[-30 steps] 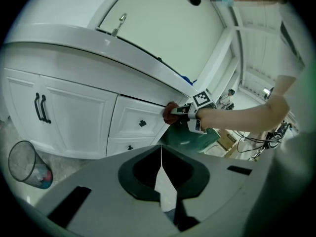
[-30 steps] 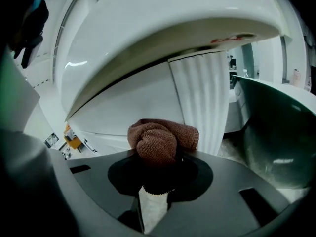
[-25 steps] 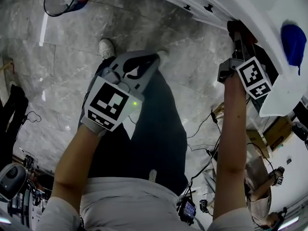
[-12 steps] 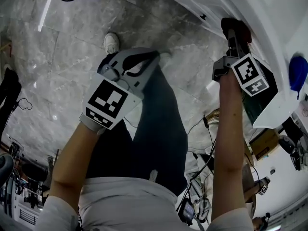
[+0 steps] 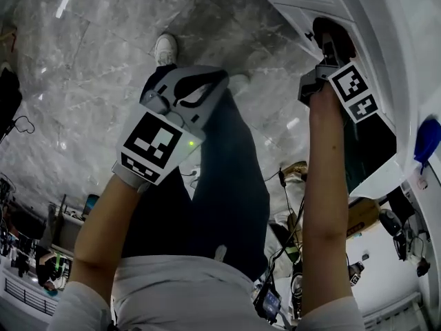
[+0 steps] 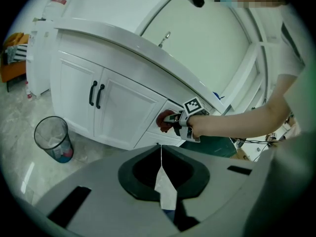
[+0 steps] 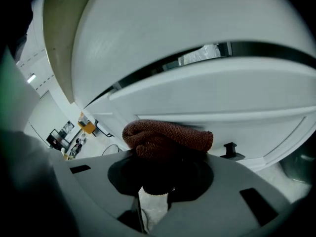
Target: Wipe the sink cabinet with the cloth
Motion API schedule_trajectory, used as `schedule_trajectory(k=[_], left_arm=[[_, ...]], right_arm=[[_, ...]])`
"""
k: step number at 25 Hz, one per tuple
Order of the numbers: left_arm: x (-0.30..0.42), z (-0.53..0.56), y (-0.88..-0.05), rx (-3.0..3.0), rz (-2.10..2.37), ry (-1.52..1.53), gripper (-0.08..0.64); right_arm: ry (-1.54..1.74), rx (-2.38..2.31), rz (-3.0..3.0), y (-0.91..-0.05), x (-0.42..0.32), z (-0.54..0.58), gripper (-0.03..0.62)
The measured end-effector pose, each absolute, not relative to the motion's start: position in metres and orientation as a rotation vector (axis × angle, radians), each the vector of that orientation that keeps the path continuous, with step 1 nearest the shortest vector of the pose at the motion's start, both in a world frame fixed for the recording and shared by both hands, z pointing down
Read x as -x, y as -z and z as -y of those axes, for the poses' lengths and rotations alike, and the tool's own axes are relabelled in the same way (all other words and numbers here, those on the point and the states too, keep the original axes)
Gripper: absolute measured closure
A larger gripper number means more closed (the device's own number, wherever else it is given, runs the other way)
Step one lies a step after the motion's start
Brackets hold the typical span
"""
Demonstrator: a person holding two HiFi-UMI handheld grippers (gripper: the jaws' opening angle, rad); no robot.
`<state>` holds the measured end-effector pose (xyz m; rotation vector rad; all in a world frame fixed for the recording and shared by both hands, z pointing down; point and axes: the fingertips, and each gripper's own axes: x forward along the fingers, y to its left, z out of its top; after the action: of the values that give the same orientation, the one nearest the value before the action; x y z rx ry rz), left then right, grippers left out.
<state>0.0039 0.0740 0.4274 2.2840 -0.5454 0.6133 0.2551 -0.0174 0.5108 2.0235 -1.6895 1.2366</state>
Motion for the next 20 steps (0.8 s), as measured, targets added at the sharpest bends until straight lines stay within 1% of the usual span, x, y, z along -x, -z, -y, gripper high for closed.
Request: schedule_trajectory(k=[9,20], left_arm=[[0.008,-0.071,-0.438,-2.235,0.615,-0.605,0.548],[-0.009,-0.079,-0.446,-2.238,0.590,-0.657,0.548]], right_arm=[[-1.255,-2.089,1.630,-0.548,-0.266,0.010,0.486],[-1.279,-2.185,1.544,-0.569,-0.302,-0.018,0.486]])
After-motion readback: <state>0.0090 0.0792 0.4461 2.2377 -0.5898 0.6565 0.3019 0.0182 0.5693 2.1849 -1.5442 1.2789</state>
